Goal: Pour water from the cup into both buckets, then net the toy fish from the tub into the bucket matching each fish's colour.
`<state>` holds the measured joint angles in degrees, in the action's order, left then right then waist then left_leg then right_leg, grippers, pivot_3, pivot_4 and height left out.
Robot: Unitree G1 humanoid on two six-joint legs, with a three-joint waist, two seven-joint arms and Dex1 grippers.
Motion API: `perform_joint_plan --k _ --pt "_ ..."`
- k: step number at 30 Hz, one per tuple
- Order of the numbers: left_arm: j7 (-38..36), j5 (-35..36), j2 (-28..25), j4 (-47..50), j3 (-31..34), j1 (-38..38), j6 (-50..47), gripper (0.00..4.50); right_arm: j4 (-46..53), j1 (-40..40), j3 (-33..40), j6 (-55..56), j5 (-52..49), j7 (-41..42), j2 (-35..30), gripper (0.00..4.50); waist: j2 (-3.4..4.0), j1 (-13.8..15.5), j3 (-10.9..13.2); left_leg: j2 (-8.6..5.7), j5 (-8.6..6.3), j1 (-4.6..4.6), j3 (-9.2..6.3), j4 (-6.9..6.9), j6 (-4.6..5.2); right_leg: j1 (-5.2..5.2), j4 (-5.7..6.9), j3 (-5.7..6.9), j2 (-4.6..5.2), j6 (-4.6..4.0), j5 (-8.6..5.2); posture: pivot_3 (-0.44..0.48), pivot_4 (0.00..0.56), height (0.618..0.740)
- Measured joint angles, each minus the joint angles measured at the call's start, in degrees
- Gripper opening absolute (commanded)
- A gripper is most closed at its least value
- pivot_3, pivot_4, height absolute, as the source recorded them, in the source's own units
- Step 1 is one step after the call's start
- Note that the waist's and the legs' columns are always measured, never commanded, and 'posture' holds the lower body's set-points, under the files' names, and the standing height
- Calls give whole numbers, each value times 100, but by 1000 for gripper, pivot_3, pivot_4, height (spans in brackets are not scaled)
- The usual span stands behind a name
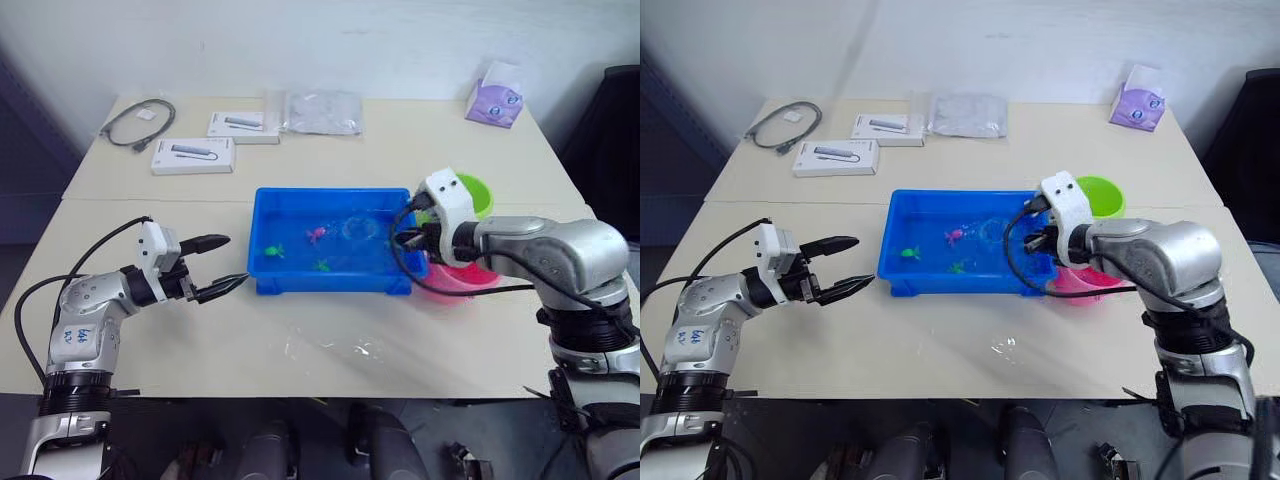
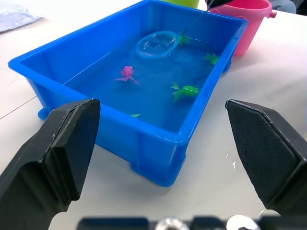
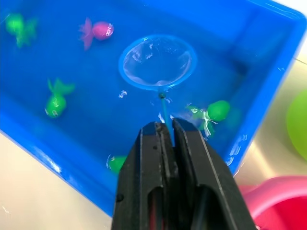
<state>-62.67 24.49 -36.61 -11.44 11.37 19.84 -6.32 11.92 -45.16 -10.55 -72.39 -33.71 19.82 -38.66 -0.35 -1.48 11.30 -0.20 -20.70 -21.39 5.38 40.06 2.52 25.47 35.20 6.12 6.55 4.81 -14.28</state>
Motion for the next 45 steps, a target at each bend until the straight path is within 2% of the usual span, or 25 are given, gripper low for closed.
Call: perform_joint_plan --k 6,11,15,20,23,29,36,41,45 --pt "1 0 6 14 -10 2 1 4491 -132 -131 -681 798 640 579 70 0 0 -10 0 1 0 0 0 0 0 0 0 1 0 0 0 0 150 740" --pt "4 0 8 14 -10 1 1 4491 -327 -146 -734 1223 889 899 367 0 0 -8 0 0 0 0 0 0 0 0 -2 1 1 0 0 0 150 740" --pt "0 0 7 16 -9 -1 -27 4491 -399 -136 -487 1244 839 1009 782 0 0 -7 0 1 0 0 -2 1 -1 0 0 3 1 0 0 0 150 740" --pt "-5 0 -39 14 -8 -5 -59 4491 -348 -72 -518 1289 1028 1176 640 0 0 -3 0 -1 0 -1 -3 1 0 0 -2 2 4 0 0 0 150 740" --pt "-14 0 -63 -4 -2 -6 -51 4491 -314 -118 -813 1527 1484 1272 265 0 0 -8 0 -1 0 -1 -3 0 -1 0 -3 3 3 0 0 0 150 740" --pt "-69 0 -196 -62 14 -19 7 4491 -344 -254 -1438 1883 2032 1664 254 0 0 -33 0 4 0 2 -1 -2 -5 1 -1 2 -2 0 0 0 150 740" --pt "-121 -1 -396 -245 179 -53 92 4491 -609 -490 -1811 2197 2382 2035 591 0 0 -18 0 2 0 2 -2 -1 -5 1 -2 4 1 0 0 0 150 740" --pt "-121 -1 -424 -288 219 -100 128 4491 -813 -568 -1836 2263 2483 2169 1040 0 0 -16 0 2 0 1 -3 -1 -5 1 -2 5 1 0 0 0 150 740" --pt "-120 -1 -455 -288 220 -102 127 4491 -814 -568 -1833 2244 2486 2266 1109 0 0 -13 0 0 0 0 -4 0 -5 1 -1 5 2 0 0 0 150 740"
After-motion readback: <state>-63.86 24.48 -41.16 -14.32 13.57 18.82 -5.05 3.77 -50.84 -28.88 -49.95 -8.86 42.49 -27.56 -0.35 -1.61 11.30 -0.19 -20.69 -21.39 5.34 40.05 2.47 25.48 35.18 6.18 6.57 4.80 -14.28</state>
